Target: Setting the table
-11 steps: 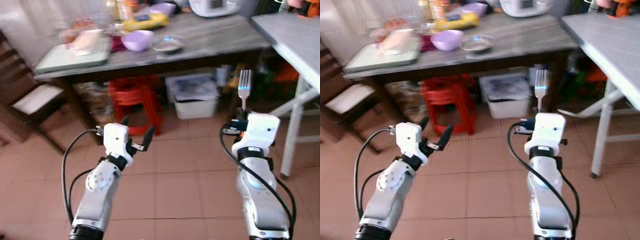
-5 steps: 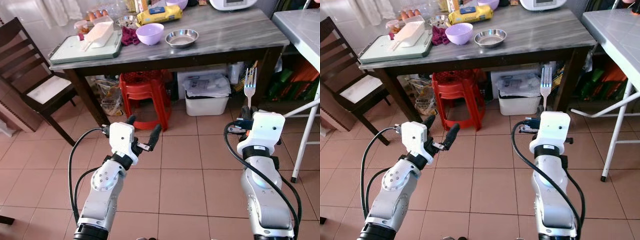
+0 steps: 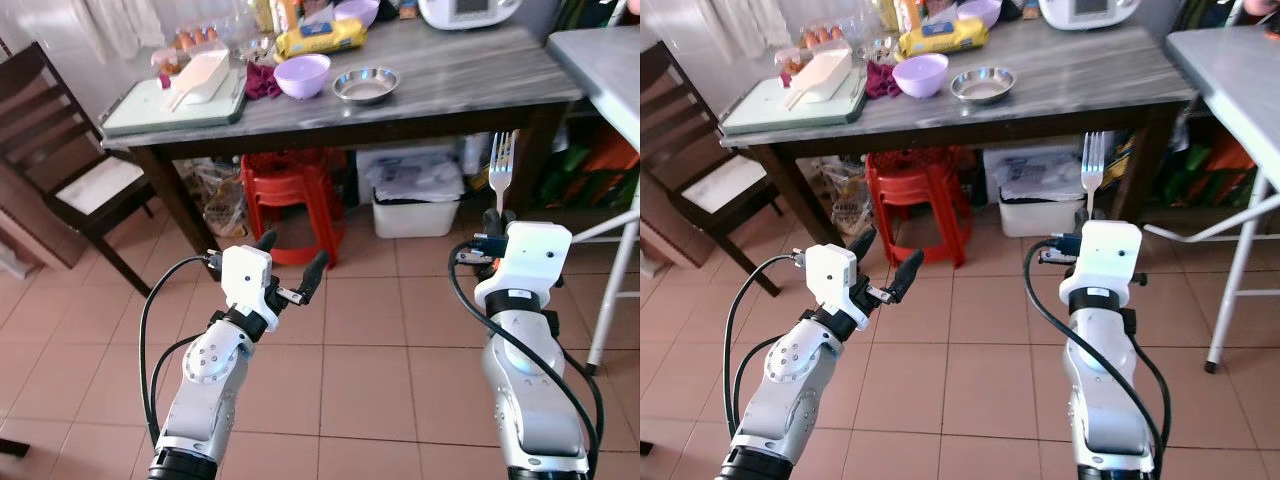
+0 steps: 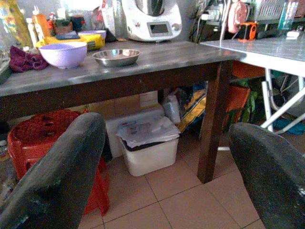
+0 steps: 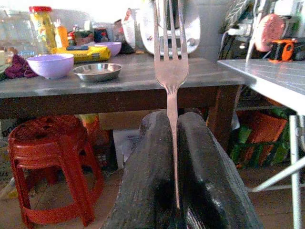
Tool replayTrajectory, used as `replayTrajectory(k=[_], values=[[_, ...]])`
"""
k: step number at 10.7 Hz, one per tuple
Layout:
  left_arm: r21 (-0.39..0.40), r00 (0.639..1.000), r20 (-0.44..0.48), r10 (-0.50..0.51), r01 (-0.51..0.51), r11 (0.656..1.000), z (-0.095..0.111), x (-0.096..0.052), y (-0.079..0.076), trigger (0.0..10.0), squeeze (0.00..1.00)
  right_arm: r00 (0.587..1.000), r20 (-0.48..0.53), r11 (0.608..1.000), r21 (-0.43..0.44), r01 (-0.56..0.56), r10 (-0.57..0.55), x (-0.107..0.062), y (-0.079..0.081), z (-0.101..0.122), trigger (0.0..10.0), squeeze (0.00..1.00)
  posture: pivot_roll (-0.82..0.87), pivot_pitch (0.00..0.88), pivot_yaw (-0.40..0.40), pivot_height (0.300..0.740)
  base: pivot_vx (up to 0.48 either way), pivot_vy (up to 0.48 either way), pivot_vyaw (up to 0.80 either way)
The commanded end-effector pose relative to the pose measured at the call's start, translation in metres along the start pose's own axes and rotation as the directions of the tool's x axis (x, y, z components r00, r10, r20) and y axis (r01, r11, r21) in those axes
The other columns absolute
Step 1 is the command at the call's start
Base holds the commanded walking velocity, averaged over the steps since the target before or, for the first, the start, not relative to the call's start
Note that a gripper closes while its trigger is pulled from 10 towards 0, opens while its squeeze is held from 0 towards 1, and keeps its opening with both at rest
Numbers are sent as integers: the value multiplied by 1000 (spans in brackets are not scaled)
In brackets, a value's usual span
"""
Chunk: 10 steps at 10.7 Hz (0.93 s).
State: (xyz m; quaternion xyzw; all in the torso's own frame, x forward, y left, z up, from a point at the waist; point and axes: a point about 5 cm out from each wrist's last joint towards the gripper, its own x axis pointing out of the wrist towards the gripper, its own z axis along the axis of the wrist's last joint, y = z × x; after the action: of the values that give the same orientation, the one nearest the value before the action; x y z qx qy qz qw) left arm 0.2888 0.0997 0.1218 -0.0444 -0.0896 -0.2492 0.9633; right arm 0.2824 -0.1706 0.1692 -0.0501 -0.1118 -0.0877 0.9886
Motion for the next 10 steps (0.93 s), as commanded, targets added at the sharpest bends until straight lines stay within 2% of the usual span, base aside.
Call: replayTrajectory(k=[1,10], values=[[4,1000,-13,11,-11,1000,-3,-4,4,10000,0,1000,7,1000,13,-13,13,1,4,1,10000,0,-102,80,143,740,360,0,0],[-1,1000,-12,-14,14,1000,-3,-5,1,10000,0,1000,11,1000,14,-2,2,1,4,1,10000,0,-100,87,149,740,374,0,0]])
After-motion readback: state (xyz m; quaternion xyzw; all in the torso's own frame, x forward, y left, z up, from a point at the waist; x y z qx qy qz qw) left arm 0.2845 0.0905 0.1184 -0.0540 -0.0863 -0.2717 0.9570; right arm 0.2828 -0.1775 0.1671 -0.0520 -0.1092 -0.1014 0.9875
